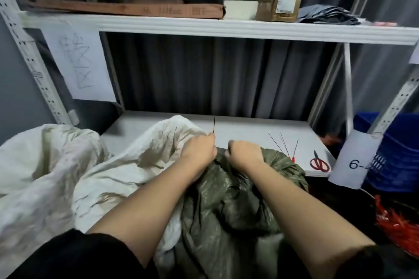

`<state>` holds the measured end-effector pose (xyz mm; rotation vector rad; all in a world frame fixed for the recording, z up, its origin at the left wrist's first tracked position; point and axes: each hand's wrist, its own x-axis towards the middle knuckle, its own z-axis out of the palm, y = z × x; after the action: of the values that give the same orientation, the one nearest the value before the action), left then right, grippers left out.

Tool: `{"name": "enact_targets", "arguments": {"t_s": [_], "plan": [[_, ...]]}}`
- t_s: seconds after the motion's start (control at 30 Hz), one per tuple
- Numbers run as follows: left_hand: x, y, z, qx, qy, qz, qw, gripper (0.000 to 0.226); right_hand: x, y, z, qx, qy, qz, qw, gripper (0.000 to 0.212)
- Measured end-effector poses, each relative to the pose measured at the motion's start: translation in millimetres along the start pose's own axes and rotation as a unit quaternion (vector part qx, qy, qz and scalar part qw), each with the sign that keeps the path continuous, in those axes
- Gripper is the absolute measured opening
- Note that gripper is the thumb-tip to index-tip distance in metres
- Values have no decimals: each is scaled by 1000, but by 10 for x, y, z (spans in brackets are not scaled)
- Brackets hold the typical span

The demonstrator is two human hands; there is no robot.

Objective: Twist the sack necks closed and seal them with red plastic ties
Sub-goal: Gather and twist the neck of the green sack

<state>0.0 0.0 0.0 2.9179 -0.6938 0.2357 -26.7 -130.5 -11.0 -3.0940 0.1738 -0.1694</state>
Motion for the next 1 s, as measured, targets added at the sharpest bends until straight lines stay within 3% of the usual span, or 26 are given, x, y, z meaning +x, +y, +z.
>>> {"name": "enact_targets", "arguments": {"t_s": [0.17, 0.23, 0.33, 0.43, 0.53, 0.63, 0.73, 0.83, 0.9, 1.0], "plan": [[-458, 98, 261, 16, -79, 63, 995, 31, -358, 7, 474, 138, -147, 62, 978, 74], [-582, 72, 365, 65, -109, 77, 989, 34, -423, 31, 602, 164, -154, 72, 972, 61], [-694, -47, 494, 133, -130, 41, 982, 40, -487, 88, 688, 228, -95, 90, 965, 33], [-692, -266, 623, 198, -166, -17, 966, 57, -491, 199, 661, 378, 4, 127, 917, 26], [-670, -366, 695, 161, -164, -73, 971, 66, -462, 372, 575, 514, 95, 142, 840, 33], [-639, -206, 685, 67, -139, -94, 983, 78, -448, 477, 511, 569, 123, 133, 802, 55], [-590, -18, 671, -8, -176, -108, 978, 74, -448, 504, 437, 562, 143, 101, 808, 58], [-560, 19, 690, -28, -192, -120, 974, 34, -427, 517, 403, 554, 151, 75, 815, 49], [-516, -23, 656, -108, -133, -158, 972, 25, -419, 567, 419, 539, 132, 78, 828, 47], [-362, 1, 428, -207, 28, -150, 966, 29, -433, 658, 468, 483, 116, 80, 864, 26]]}}
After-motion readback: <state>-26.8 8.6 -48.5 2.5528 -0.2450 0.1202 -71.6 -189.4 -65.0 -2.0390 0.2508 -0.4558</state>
